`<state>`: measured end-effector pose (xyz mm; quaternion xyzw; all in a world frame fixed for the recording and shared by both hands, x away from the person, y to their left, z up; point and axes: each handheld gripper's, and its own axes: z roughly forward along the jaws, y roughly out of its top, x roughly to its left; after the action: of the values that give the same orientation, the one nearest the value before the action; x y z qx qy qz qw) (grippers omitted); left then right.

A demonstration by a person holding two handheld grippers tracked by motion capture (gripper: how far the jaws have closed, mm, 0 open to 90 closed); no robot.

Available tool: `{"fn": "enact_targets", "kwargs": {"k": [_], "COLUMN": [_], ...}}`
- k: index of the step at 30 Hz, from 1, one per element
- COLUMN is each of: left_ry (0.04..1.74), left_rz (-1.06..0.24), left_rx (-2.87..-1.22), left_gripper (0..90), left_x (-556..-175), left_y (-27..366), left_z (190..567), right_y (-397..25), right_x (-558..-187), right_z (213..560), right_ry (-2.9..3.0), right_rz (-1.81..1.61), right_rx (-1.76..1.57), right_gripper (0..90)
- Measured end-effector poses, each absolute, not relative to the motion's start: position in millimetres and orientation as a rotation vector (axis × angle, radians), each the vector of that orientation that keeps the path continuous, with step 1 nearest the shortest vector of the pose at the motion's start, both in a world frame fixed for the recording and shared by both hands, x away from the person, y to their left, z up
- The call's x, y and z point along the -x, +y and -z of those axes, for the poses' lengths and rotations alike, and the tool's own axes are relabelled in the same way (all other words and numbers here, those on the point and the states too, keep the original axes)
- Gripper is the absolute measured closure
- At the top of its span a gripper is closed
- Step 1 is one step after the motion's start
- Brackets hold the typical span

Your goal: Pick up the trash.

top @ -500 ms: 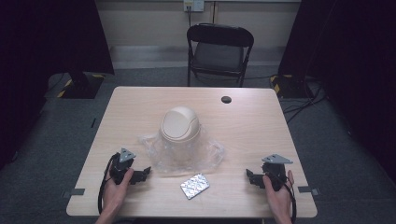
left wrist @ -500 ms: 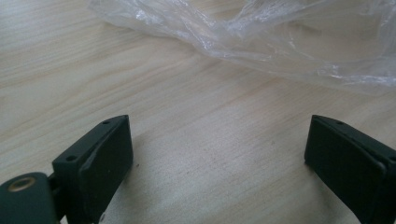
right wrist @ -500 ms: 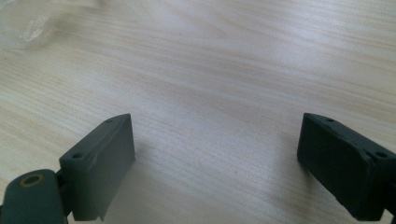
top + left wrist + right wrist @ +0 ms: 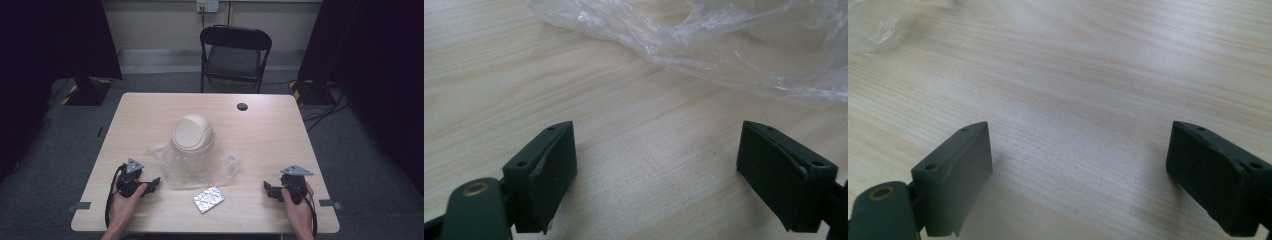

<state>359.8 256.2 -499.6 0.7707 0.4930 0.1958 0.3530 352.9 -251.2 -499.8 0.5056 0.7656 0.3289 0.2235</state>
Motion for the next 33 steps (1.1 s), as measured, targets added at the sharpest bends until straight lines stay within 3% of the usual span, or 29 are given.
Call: {"fn": "enact_targets", "kwargs": {"k": [11,21,33], "left_ry": [1.260,1.149,1.070], "left_rz": [-0.426,-0.433,-0.375], "left_rx": [-1.937,-1.884,-1.849], "left_gripper": [16.8,16.9,16.9], "left_x": [-358.5,-354.2,-375.3], "left_y": [262.0,260.8,251.4], "left_z": [489.3,453.6,417.8], "right_y": [-251.3,-251.2,-251.2], "right_x": [-353.0,-353.0,-353.1], "right_z": [499.8,499.8,499.8], "right_ry": [2.115,2.114,2.114], "right_rz": [-0.909,-0.909,-0.908], "right_rx": [-1.395,-1.396,-1.396], "right_gripper": [10.3,10.4,10.3]}}
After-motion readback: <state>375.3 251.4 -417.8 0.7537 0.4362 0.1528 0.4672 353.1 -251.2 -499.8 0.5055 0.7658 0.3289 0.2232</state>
